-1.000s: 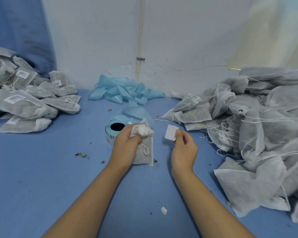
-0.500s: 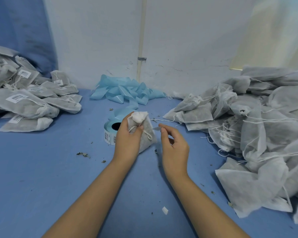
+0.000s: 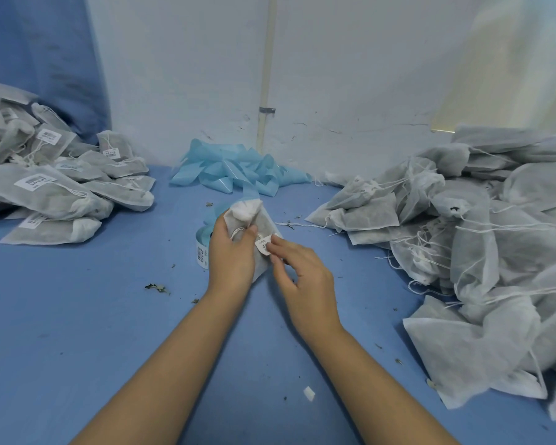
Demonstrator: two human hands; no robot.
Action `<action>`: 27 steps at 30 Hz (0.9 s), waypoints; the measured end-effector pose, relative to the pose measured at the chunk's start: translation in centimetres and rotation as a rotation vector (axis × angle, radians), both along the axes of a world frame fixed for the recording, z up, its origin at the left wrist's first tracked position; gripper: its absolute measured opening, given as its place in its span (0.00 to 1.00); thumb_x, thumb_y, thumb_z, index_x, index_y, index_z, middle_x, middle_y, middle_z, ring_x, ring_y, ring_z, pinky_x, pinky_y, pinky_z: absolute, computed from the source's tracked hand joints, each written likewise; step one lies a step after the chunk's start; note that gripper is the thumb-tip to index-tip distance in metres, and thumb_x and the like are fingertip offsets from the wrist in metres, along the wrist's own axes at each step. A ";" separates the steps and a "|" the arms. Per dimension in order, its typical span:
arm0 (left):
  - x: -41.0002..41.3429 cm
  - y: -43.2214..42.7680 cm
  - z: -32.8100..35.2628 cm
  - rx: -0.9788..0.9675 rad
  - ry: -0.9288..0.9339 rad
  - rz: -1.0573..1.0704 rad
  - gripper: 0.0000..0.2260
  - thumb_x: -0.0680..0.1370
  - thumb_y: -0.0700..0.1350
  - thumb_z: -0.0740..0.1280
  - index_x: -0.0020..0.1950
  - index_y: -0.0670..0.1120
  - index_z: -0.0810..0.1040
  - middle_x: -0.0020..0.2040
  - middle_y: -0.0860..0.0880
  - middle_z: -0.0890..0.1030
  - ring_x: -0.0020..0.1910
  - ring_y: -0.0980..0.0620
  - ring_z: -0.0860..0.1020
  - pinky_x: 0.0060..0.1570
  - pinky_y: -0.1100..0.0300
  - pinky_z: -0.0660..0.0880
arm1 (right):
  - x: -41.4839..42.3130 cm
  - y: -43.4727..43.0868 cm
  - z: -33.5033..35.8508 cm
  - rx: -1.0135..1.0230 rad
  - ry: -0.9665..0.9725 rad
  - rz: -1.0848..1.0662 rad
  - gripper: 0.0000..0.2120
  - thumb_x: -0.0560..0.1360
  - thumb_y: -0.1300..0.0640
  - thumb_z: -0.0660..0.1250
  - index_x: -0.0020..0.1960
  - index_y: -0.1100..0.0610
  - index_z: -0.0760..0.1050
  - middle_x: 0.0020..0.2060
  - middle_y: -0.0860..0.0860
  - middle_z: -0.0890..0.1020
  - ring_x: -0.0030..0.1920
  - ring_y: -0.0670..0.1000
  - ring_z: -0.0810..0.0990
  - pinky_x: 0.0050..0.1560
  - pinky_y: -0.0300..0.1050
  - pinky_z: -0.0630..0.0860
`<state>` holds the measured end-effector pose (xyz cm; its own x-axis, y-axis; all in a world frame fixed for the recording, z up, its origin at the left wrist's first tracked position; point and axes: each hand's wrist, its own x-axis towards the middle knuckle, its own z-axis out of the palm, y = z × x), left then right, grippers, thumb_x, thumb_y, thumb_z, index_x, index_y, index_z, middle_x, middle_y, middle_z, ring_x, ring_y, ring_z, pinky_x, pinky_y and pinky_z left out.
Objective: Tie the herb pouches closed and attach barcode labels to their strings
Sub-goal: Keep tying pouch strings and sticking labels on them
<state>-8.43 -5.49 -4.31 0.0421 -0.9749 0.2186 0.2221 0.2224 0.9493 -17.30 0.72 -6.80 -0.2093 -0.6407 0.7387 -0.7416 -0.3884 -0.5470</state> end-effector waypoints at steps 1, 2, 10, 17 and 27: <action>0.1 0.0 0.1 -0.005 0.011 -0.001 0.12 0.78 0.36 0.64 0.55 0.52 0.73 0.51 0.53 0.79 0.53 0.52 0.78 0.57 0.57 0.74 | 0.0 0.0 0.0 0.007 0.032 -0.004 0.11 0.75 0.66 0.68 0.56 0.61 0.81 0.57 0.52 0.82 0.57 0.48 0.78 0.61 0.31 0.69; 0.1 0.0 0.2 -0.014 0.018 -0.001 0.12 0.78 0.36 0.64 0.54 0.52 0.73 0.50 0.53 0.79 0.52 0.53 0.78 0.55 0.58 0.74 | 0.0 -0.1 -0.1 0.025 0.057 -0.007 0.12 0.74 0.67 0.67 0.57 0.61 0.81 0.58 0.52 0.81 0.58 0.49 0.78 0.61 0.31 0.68; 0.3 0.1 0.5 -0.073 -0.019 0.016 0.14 0.77 0.36 0.65 0.58 0.52 0.73 0.52 0.56 0.78 0.51 0.57 0.77 0.49 0.69 0.74 | -0.3 0.0 -0.1 0.179 0.141 -0.105 0.19 0.74 0.64 0.64 0.60 0.49 0.79 0.62 0.40 0.77 0.57 0.45 0.72 0.51 0.34 0.68; 0.4 0.0 0.8 -0.037 -0.058 -0.052 0.28 0.74 0.39 0.72 0.71 0.49 0.65 0.55 0.53 0.77 0.47 0.63 0.78 0.40 0.75 0.74 | -0.6 -0.4 0.3 0.247 -0.467 0.054 0.15 0.78 0.55 0.66 0.63 0.48 0.71 0.57 0.37 0.74 0.59 0.43 0.74 0.57 0.41 0.73; -0.2 0.4 0.6 0.136 0.068 -0.373 0.26 0.63 0.47 0.78 0.59 0.44 0.76 0.49 0.45 0.84 0.47 0.47 0.83 0.50 0.53 0.79 | -1.5 -0.5 1.0 0.341 -1.211 0.444 0.01 0.76 0.57 0.67 0.46 0.54 0.78 0.40 0.49 0.82 0.40 0.47 0.78 0.44 0.39 0.74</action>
